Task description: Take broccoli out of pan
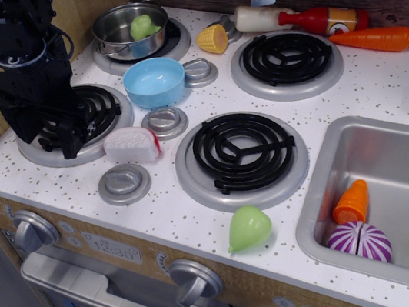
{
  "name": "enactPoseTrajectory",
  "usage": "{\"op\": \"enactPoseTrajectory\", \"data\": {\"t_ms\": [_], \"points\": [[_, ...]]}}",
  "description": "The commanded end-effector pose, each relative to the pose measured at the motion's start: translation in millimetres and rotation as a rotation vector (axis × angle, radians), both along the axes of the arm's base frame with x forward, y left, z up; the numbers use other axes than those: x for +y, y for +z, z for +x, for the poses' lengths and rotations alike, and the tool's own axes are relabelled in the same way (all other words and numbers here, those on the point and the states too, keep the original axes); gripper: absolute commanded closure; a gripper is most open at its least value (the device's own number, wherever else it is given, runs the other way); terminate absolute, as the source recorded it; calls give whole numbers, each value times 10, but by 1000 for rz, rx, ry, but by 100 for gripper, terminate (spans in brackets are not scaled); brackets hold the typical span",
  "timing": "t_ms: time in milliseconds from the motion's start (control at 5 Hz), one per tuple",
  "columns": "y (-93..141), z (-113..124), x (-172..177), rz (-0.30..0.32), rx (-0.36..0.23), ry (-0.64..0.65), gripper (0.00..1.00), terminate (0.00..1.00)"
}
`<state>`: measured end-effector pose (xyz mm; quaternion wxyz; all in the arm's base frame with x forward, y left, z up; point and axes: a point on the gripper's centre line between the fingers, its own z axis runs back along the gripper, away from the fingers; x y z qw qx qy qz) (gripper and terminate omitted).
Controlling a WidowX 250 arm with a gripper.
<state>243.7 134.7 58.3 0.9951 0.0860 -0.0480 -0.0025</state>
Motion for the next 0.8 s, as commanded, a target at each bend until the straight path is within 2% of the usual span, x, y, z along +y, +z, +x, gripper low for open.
{"op": "enactPoseTrajectory", "data": {"t_ms": [0,600], "points": [[0,0,0,0,0,0,0,0],[465,833,30,46,-152,-29,0,0]]}}
